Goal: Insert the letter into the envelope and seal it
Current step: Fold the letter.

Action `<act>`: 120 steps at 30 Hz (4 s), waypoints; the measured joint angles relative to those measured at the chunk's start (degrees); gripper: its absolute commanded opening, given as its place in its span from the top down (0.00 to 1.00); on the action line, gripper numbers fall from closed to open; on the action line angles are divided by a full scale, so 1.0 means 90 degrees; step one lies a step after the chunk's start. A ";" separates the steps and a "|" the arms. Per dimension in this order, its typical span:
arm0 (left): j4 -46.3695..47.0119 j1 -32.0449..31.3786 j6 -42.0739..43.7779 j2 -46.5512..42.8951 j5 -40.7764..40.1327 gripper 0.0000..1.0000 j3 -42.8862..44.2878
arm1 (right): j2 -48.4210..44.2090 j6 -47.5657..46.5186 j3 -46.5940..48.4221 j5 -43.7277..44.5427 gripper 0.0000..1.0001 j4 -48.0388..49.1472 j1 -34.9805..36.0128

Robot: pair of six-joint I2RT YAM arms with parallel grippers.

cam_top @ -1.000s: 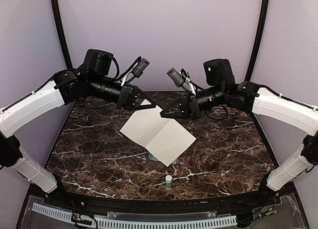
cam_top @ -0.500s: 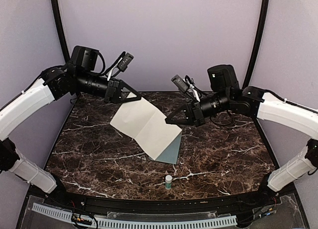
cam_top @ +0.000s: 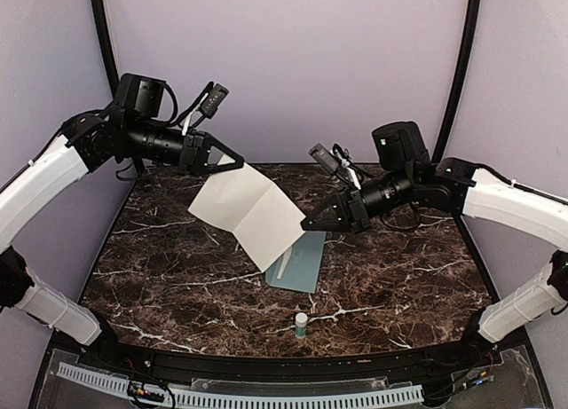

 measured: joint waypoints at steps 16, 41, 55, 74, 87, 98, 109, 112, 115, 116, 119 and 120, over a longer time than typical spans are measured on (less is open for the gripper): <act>-0.0255 0.0061 0.0066 -0.0019 0.0355 1.00 0.0039 | -0.0141 -0.0277 0.0032 0.0818 0.35 -0.0748 -0.0002; -0.0010 0.0058 -0.0175 0.0112 0.1158 0.99 0.0017 | 0.0799 -0.0542 0.0964 0.1090 0.99 -0.0345 0.0221; 0.0687 0.0520 -0.0792 -0.0063 0.1098 0.15 -0.0015 | 0.0780 0.0039 0.0595 0.1423 1.00 0.0301 0.0226; 0.1107 0.1751 -0.1151 -0.0452 0.0590 0.22 -0.1224 | 0.0476 0.0024 0.0284 0.0884 1.00 0.0738 0.0226; 0.1457 0.0646 -0.1144 -0.0452 0.1005 0.22 -0.1987 | 0.0476 0.0197 0.0255 0.0775 1.00 0.1134 0.0226; 0.2069 0.0452 -0.1450 -0.0452 0.1452 0.24 -0.2220 | 0.0517 0.0440 0.0233 0.0549 1.00 0.1353 0.0226; 0.2800 0.0389 -0.1768 -0.0466 0.1926 0.28 -0.2625 | 0.0753 0.0636 0.0260 0.0386 1.00 0.1489 0.0226; 0.2880 0.0357 -0.1838 -0.0466 0.2006 0.29 -0.2720 | 0.0760 0.0743 0.0260 0.0262 1.00 0.1642 0.0226; 0.2997 0.0301 -0.1894 -0.0469 0.2045 0.30 -0.2737 | 0.0765 0.0784 0.0260 0.0151 1.00 0.1741 0.0226; 0.3062 0.0291 -0.1919 -0.0471 0.2052 0.31 -0.2752 | 0.0765 0.0789 0.0260 0.0114 1.00 0.1744 0.0226; 0.3274 0.0257 -0.2011 -0.0471 0.2093 0.35 -0.2832 | 0.0782 0.0789 0.0265 -0.0046 1.00 0.1744 0.0226; 0.3310 0.0253 -0.2038 -0.0471 0.2108 0.36 -0.2851 | 0.0787 0.0789 0.0265 -0.0080 1.00 0.1744 0.0228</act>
